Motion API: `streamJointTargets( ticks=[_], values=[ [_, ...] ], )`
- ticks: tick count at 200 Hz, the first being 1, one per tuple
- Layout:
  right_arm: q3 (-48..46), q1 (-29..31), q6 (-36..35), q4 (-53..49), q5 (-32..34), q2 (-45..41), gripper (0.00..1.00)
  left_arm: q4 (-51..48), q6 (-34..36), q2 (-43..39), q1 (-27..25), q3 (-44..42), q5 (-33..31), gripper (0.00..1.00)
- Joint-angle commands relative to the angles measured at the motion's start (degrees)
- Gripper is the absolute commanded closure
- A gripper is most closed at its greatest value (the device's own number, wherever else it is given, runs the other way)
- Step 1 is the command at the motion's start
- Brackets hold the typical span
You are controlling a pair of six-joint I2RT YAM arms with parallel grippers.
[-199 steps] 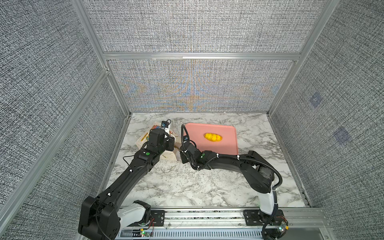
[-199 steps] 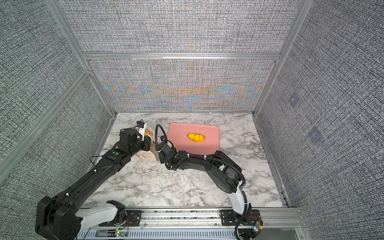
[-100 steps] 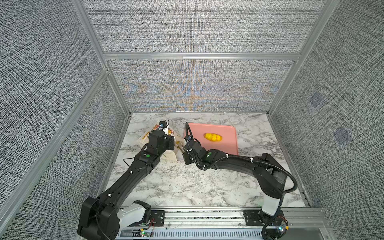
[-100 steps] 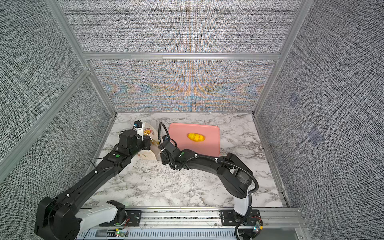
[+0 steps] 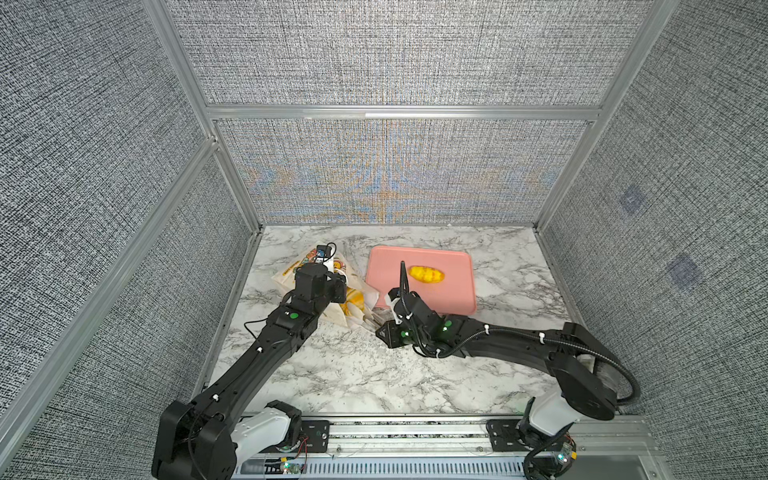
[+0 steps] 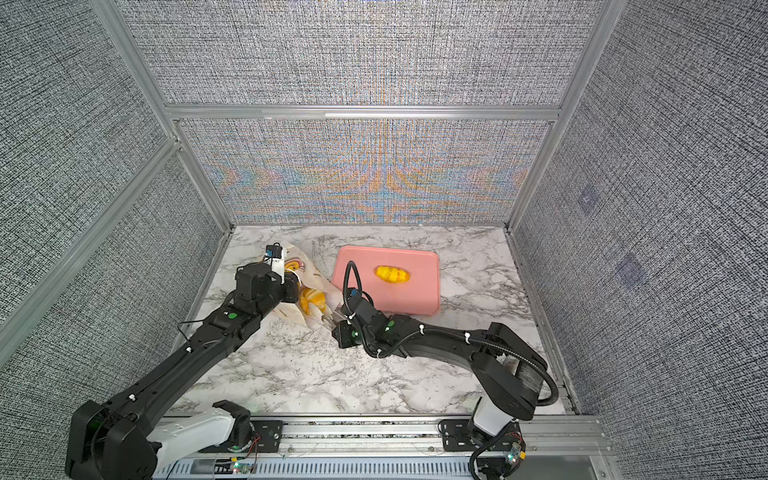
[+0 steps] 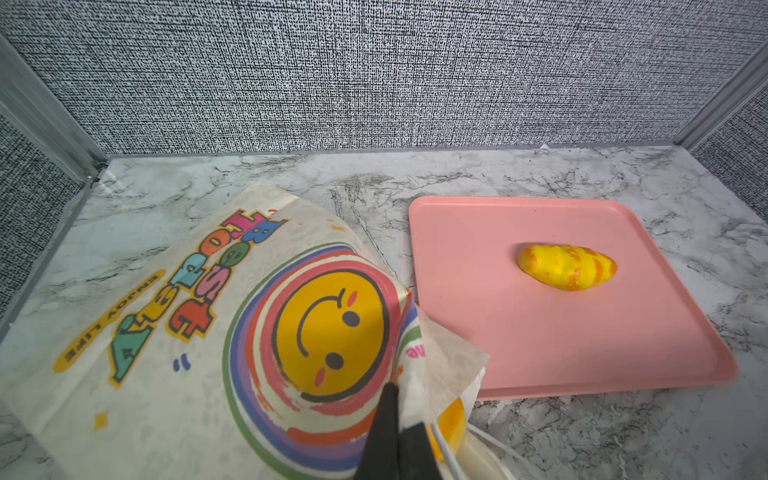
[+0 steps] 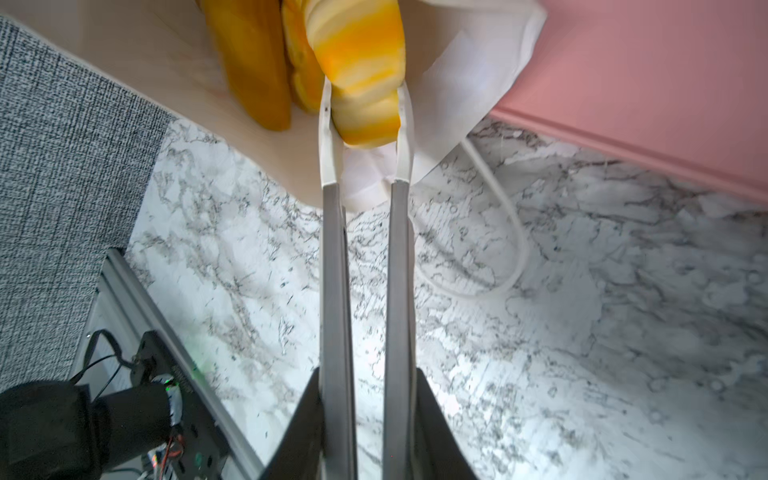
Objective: Take the fake bread out of the paper bag
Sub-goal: 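Lift the ring-shaped bread out of the bag over the pink tray, then lower the ring-shaped bread onto the pink tray with the tongs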
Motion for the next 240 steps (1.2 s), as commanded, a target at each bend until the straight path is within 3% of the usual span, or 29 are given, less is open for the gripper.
streamJointTargets(
  ticks=[1,36,93,118,152,177,194,240],
  values=[
    [-0.7,-0.2,2.0,0.8,-2.5,-1.7,1.0,0.1,-0.3,-0.2,0.0,0.2,-0.1,1.0],
    [-4.5,-0.3,3.9,-1.0,-3.7,-7.0,1.0,-0.9,-0.5,-0.1,0.1,1.5,0.2,1.0],
    [-10.8,-4.3,5.4,-11.3,-2.4,-25.1,1.0,-1.9,0.1,-0.3,0.1,2.9,-0.9,1.0],
    [-11.6,-7.7,4.8,-17.2,-3.2,-33.1,1.0,-2.2,0.1,0.2,0.1,2.8,-1.0,1.0],
    [-13.2,-17.6,4.6,-23.9,-6.8,-42.2,1.0,-2.2,0.0,0.0,0.1,2.7,-0.9,1.0],
    [-16.4,-28.5,3.5,-25.8,-14.2,-43.2,1.0,-2.3,0.2,-0.7,0.1,2.7,-1.0,1.0],
    [-19.1,-32.8,3.9,-23.2,-19.3,-42.0,1.0,-2.6,0.4,-1.1,0.1,2.6,-1.0,1.0],
    [-21.9,-36.4,6.0,-14.4,-26.5,-35.4,1.0,-3.4,0.9,-2.4,0.0,1.9,-1.8,1.0]
  ],
)
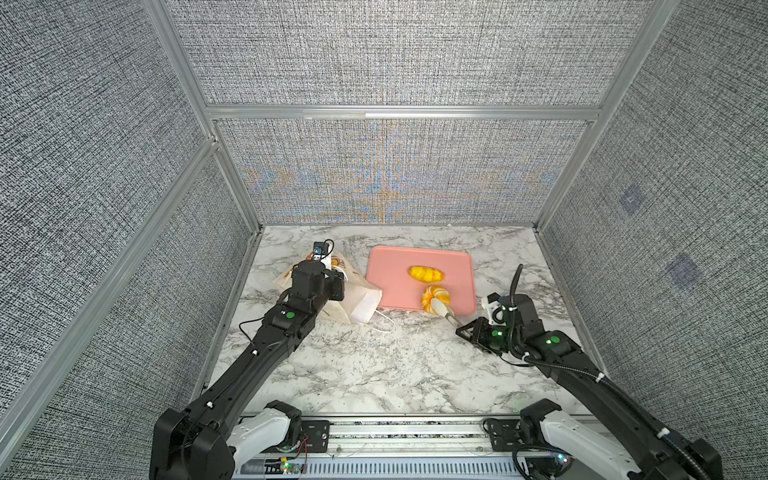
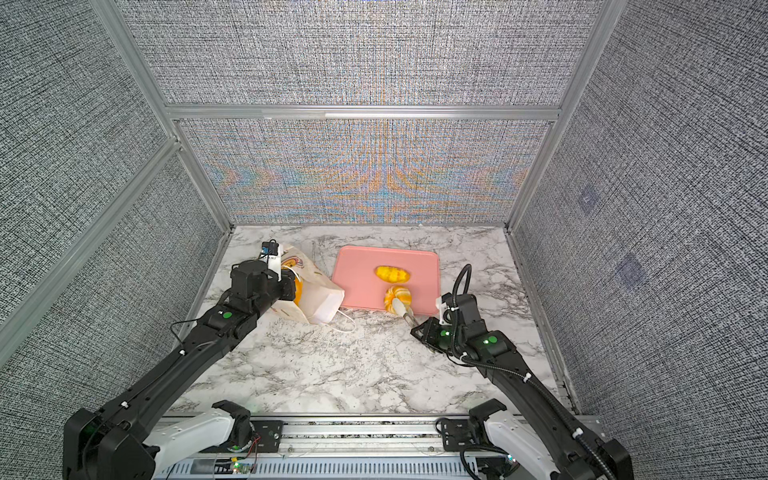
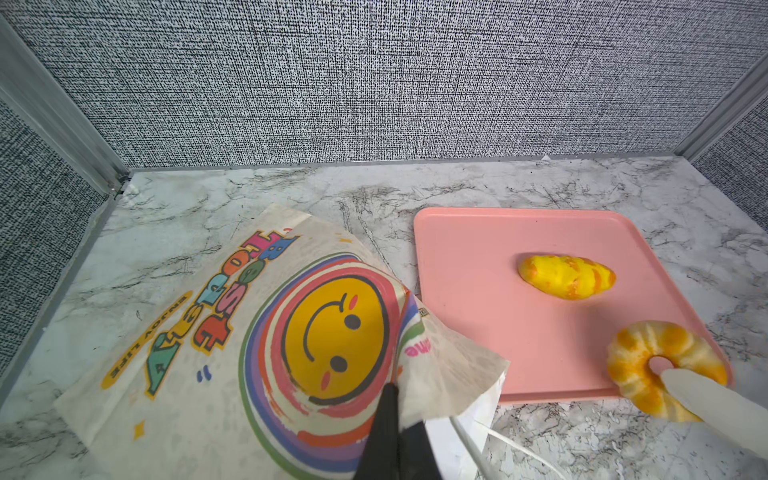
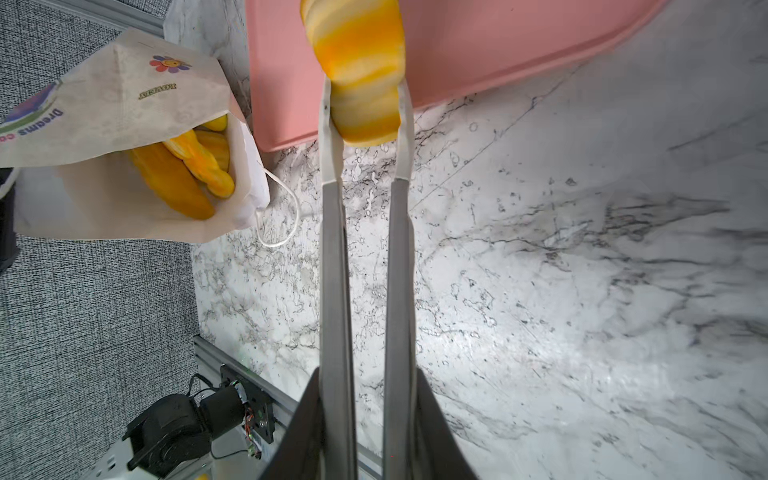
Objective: Take the fake bread out of the paper bag
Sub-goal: 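Lower the ring-shaped bread onto the pink tray with the tongs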
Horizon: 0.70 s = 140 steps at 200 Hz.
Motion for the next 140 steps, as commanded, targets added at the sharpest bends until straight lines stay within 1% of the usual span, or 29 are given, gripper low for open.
streamJointTargets(
  ticks=[1,45,72,125,140],
  values=[
    [-0.3,-0.8,1.7,6.4,-6.3,2.7,1.0,-0.4,0.5,-0.7,0.0,-0.3,-0.5,1.0],
    [-1.5,-3.5,4.9,13.2,-7.0,6.7,1.0,-0.6,1.1,-1.0,0.1,-0.4,-0.8,1.0],
    [-2.1,-5.1,6.7,15.8,-7.3,8.0,1.0,-0.8,1.5,-0.8,0.1,0.0,-0.7,1.0],
    [-5.8,-8.6,12.5,24.2,-10.2,9.6,1.0,-0.4,1.5,-0.1,0.1,0.5,-0.4,1.0],
    [-6.3,-9.1,12.8,26.4,-11.0,11.0,1.0,-0.4,1.5,0.2,0.1,0.6,-0.3,1.0]
  ],
)
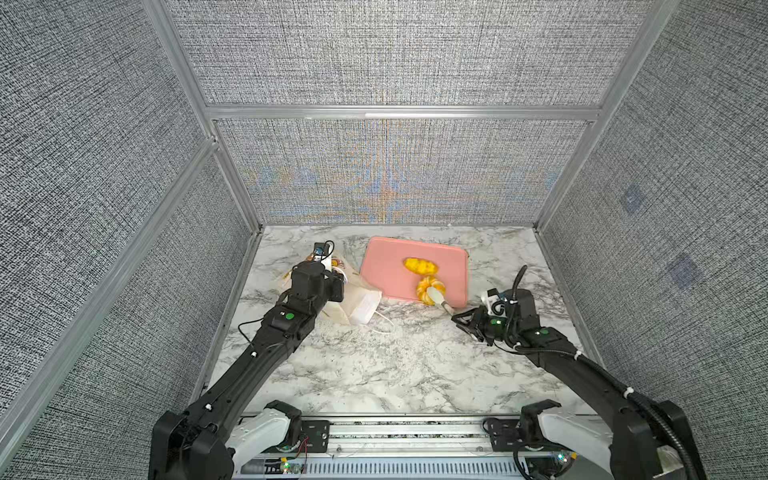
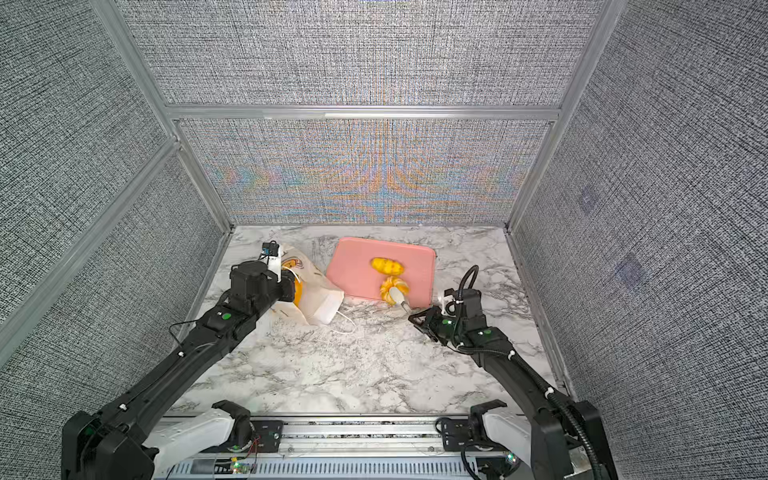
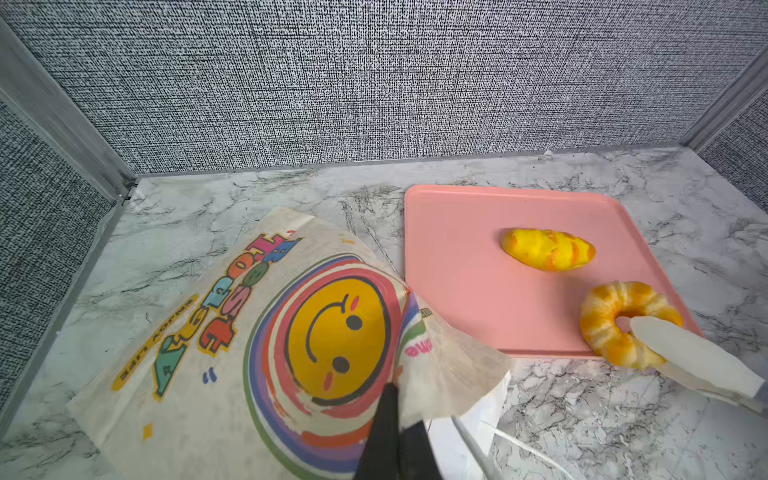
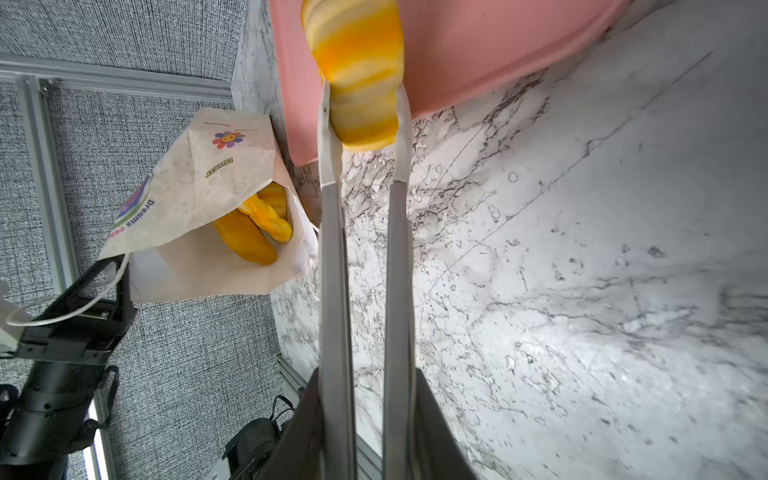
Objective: Take the fake bread out of the paper bag
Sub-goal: 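Lower the ring-shaped bread onto the pink tray with the tongs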
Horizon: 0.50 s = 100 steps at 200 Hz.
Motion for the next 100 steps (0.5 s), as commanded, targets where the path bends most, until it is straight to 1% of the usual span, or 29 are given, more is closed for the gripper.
streamJointTargets(
  ticks=[1,7,38,100],
  values=[
    [-0.9,-0.7,4.1,5.3,-0.4,1.5,1.0,0.0,0.1,0.3,0.1,0.6,0.0,1.0],
    [-1.1,-0.8,5.5,6.3,-0.6,2.0,1.0,0.0,0.2,0.3,0.0,0.7,0.0,1.0],
    [-1.5,-1.5,7.7,11.9,-2.3,4.5,1.0,-0.2,0.4,0.3,0.1,1.0,-0.1,1.0],
    [1.6,-2.1,8.5,13.1,-3.6,6.7,1.0,-0.3,0.6,0.3,0.1,1.3,-0.1,1.0]
  ],
)
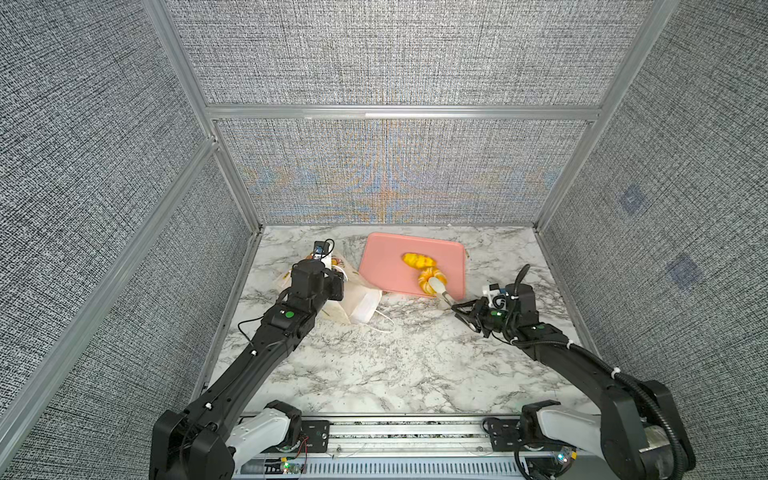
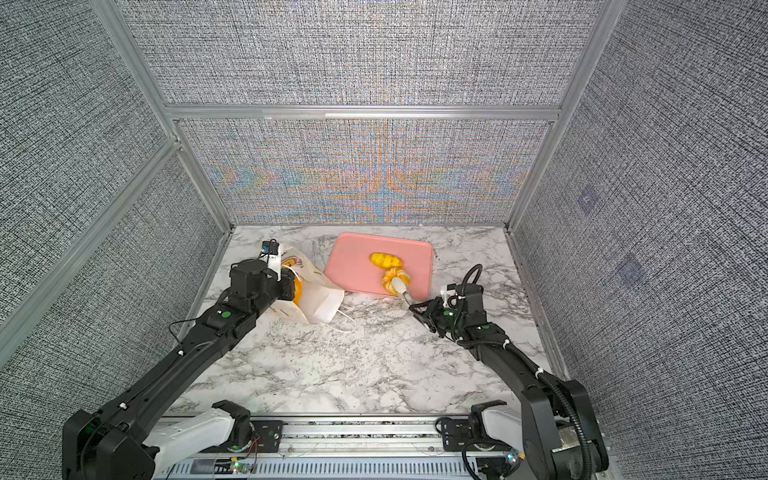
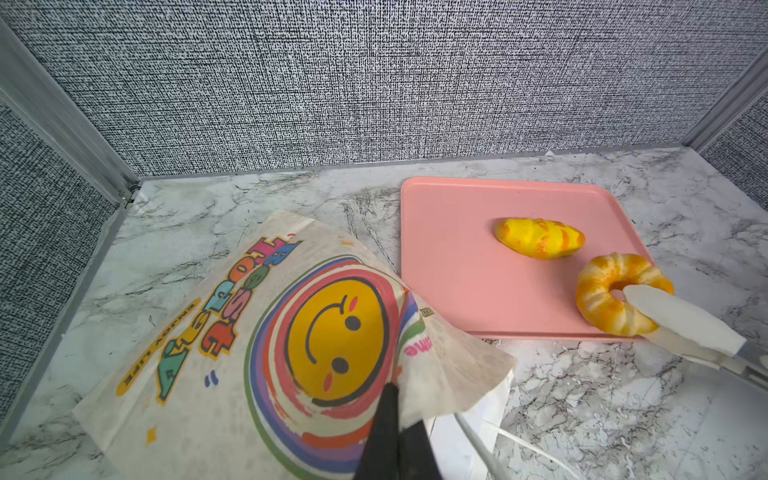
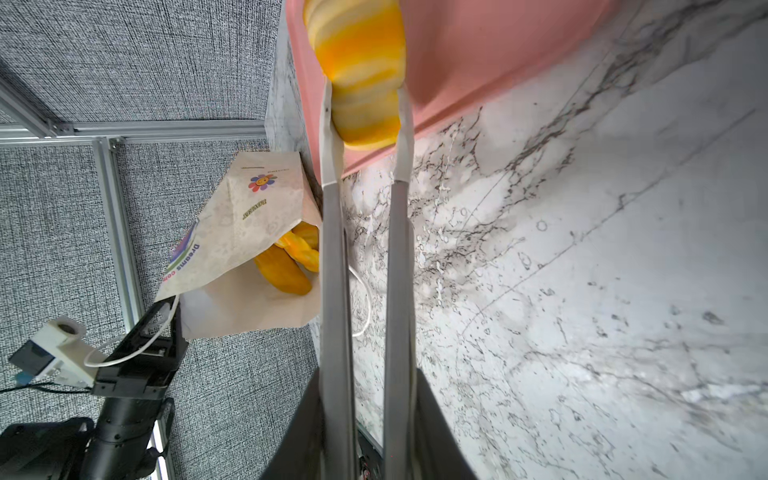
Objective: Take the fake bread out of the paper bag
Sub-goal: 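Lower the ring-shaped bread onto the pink tray with the tongs, then open the tongs and draw the right gripper back from the tray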
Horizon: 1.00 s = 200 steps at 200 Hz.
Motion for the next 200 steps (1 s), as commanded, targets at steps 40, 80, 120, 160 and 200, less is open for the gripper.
streamJointTargets(
  ticks=[40,80,120,160,200],
  values=[
    [-1.2,-0.2,4.3,9.4,-1.8,5.1,1.0,0.3,0.1,0.2,0.1,0.4,0.1,1.0],
    [-1.1,-0.3,3.2,10.2,-0.8,7.8,0.98,0.1,0.3,0.0,0.1,0.4,0.1,1.0],
    [2.7,-1.0,-3.0,0.7,1.4,7.6,0.68,-0.2,0.5,-0.2,0.0,0.4,0.0,1.0],
    [8.0,-2.2,-12.8,-13.5,6.1,4.6,0.53,-0.2,0.4,-0.5,0.1,0.0,0.0,1.0],
    [10.4,-2.7,-17.2,-19.2,7.8,4.9,0.48,0.4,-0.5,-0.7,0.1,-0.9,0.4,1.0]
  ],
)
